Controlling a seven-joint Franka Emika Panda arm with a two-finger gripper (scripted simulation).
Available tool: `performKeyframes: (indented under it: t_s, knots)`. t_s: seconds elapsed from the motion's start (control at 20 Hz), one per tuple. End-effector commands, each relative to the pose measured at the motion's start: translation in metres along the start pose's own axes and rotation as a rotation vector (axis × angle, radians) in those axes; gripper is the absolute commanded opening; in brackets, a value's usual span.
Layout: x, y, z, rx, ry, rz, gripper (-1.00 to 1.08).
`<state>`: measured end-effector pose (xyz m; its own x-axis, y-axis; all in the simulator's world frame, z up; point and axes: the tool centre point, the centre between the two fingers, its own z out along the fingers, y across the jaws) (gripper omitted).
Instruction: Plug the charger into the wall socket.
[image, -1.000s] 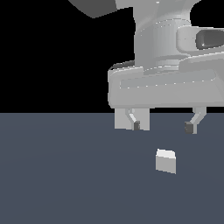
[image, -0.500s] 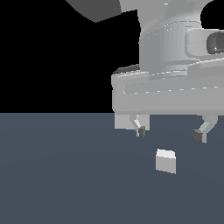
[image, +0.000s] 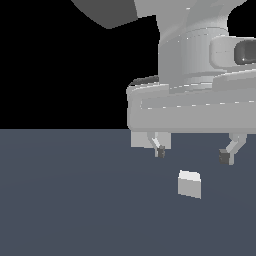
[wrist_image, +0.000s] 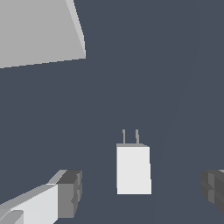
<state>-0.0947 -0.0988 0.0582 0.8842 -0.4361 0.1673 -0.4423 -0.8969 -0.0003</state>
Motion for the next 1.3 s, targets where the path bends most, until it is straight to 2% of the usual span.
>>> performKeyframes:
  t_s: [0.0,0.4,0.7,0.75,1.25]
  knots:
    - [-0.001,0.000,0.006,0.000,-0.001,0.000,1.00]
    - [-0.007,0.000,0.037,0.001,-0.002,-0.001,1.00]
    - [-0.008,0.000,0.046,0.001,-0.002,-0.001,1.00]
    - [-0.008,0.000,0.046,0.001,-0.002,-0.001,-1.00]
    - [-0.008,0.000,0.045,0.001,-0.002,-0.001,-1.00]
